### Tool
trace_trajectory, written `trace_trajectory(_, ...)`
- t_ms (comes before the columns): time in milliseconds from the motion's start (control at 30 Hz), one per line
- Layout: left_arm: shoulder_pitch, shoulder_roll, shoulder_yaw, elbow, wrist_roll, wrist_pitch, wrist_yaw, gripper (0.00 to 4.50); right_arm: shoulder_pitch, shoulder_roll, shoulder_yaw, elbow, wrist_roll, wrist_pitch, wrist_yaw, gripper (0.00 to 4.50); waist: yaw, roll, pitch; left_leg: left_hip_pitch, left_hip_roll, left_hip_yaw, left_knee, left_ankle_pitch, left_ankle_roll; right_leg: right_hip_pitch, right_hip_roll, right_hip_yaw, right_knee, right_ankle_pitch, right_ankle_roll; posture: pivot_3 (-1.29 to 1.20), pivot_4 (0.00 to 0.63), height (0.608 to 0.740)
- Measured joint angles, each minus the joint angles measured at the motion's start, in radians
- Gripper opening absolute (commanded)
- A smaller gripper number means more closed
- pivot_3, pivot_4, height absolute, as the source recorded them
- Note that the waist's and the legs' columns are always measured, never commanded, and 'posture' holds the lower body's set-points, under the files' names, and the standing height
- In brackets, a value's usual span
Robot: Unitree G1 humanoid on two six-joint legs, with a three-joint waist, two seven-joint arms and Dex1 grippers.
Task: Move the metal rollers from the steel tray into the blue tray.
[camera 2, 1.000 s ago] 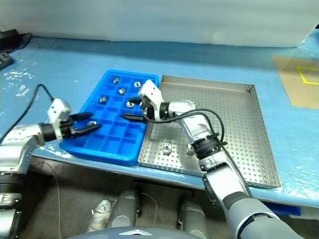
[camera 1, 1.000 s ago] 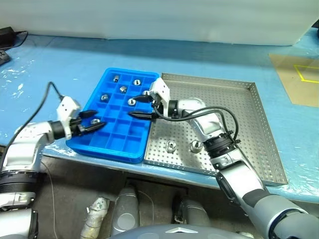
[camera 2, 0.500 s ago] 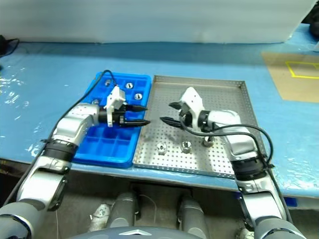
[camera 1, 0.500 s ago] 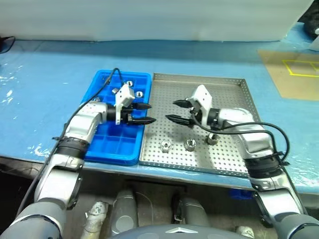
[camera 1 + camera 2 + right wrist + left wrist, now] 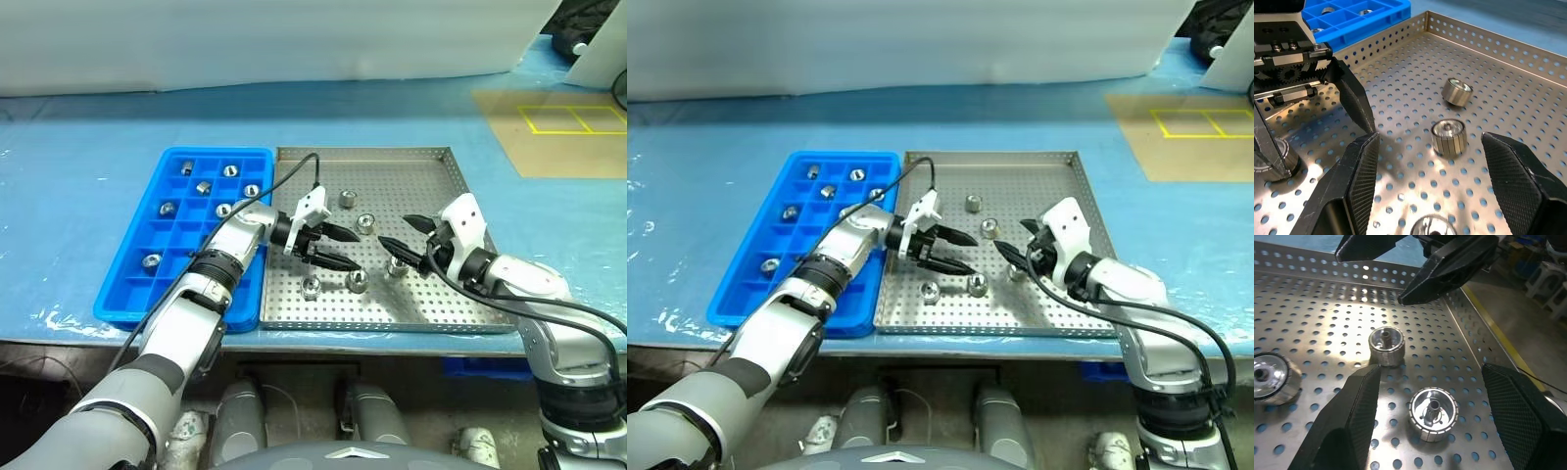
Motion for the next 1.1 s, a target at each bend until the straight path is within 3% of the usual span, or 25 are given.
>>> trace_trajectory(100,-0.008,0.025,-0.016,0.026,0.016,-0.030,-0.053,3.44,0.024,-0.001,-0.010,-0.015,0.012,0.016,-0.023,3.40,-0.011,0.000,0.000,0.002,0.000,0.000,0.000,0.000,0.000,0.002,0.000,0.001,-0.002,0.001,0.001,-0.51,0.150,0.740)
trace_trajectory(267,-0.037,0.173,-0.073,0.095,0.060,-0.177,-0.112,3.44,0.037,-0.012,-0.010,-0.042,0.027,0.029,-0.037,3.40,-0.012,0.001,-0.001,0.002,0.000,0.000,-0.003,-0.001,0.001,0.004,0.001,0.000,-0.006,0.001,0.001,-0.50,0.150,0.740)
trace_trajectory(600,-0.062,0.154,-0.105,0.133,0.065,-0.262,-0.118,3.44,0.027,-0.011,0.011,-0.042,0.044,0.031,-0.062,3.40,-0.007,0.001,-0.001,0.002,0.000,0.001,-0.003,-0.006,0.010,0.010,-0.003,0.001,-0.017,0.001,0.002,-0.49,0.150,0.740)
trace_trajectory(900,-0.011,0.197,-0.270,0.007,-0.033,-0.274,-0.118,3.44,0.047,-0.012,0.012,-0.043,0.049,0.044,-0.077,3.40,-0.009,0.002,-0.001,0.008,0.001,0.003,-0.005,-0.005,0.007,0.012,-0.002,0.001,-0.015,0.001,0.002,-0.50,0.150,0.740)
trace_trajectory(1100,-0.030,0.209,-0.315,0.045,0.012,-0.421,-0.118,3.44,0.058,-0.012,0.028,-0.045,0.053,0.047,-0.093,3.40,-0.012,0.002,-0.001,0.011,0.000,0.003,-0.005,-0.005,0.007,0.013,-0.001,0.003,-0.015,0.001,0.002,-0.50,0.150,0.740)
